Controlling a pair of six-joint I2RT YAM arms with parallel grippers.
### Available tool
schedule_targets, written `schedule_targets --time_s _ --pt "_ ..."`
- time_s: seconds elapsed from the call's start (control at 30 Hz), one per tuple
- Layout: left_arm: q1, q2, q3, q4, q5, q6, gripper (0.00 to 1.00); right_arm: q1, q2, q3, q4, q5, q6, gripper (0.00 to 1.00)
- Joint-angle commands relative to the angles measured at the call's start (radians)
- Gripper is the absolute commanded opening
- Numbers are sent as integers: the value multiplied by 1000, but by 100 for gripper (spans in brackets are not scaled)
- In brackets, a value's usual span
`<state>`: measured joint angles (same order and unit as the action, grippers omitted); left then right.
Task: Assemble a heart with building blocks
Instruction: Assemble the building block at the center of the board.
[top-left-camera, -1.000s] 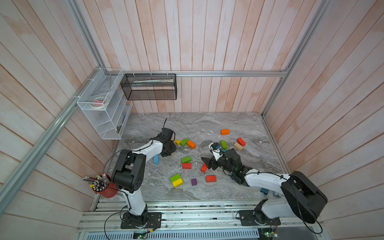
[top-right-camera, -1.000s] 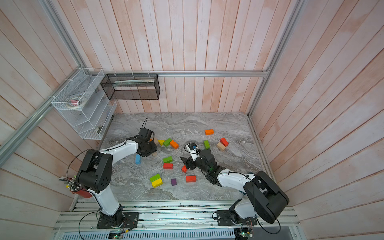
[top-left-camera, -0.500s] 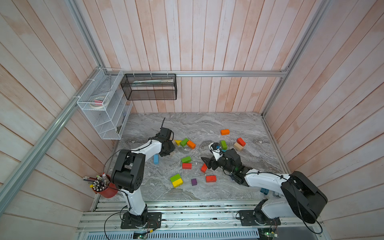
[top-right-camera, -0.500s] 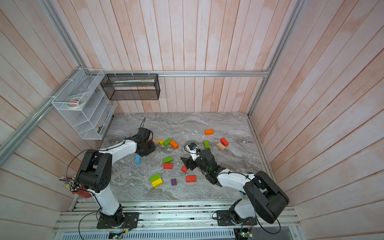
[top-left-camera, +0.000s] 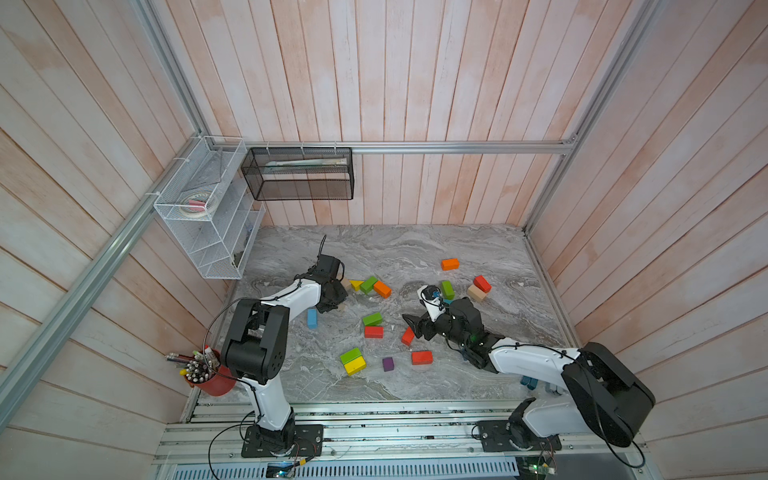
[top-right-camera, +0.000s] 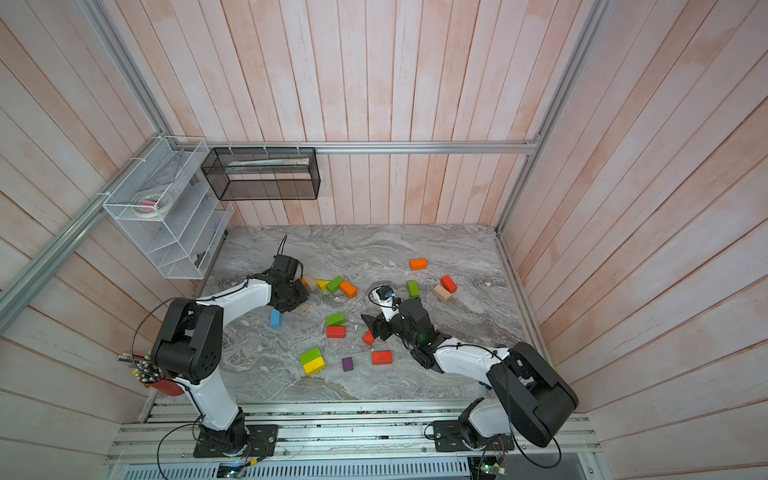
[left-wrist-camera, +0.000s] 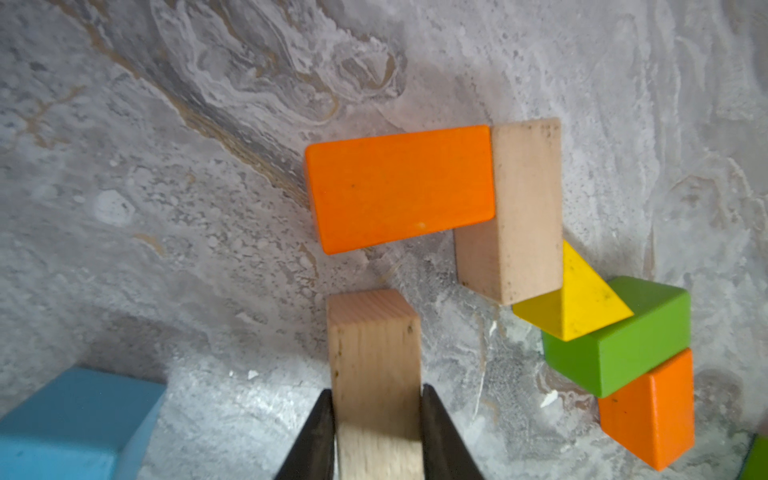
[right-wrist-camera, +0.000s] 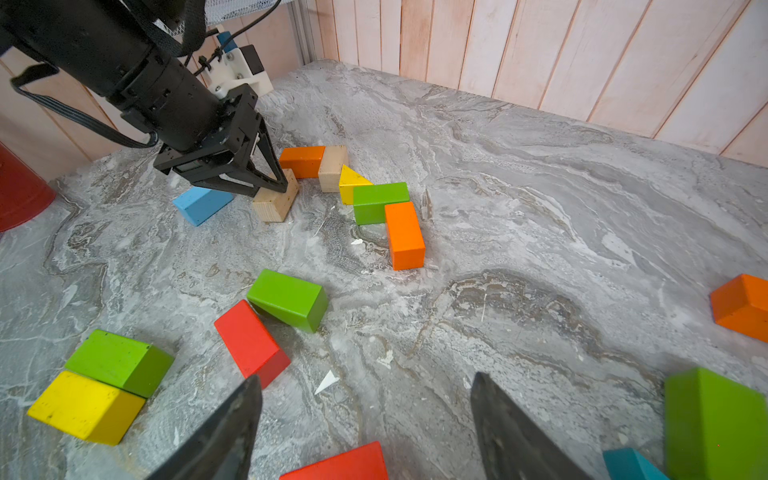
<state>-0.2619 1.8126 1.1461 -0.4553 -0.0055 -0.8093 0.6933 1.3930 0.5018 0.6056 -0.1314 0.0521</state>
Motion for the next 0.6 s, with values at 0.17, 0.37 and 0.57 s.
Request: schedule_targets --time_s 0.17,0.37,0.57 --pt "15 40 27 23 -17 -5 32 5 1 13 -7 15 -1 79" --pt "21 59 43 21 -24 2 32 5 6 15 -7 16 -3 79" --pt "29 65 44 21 -27 7 32 5 11 18 -8 17 -4 79"
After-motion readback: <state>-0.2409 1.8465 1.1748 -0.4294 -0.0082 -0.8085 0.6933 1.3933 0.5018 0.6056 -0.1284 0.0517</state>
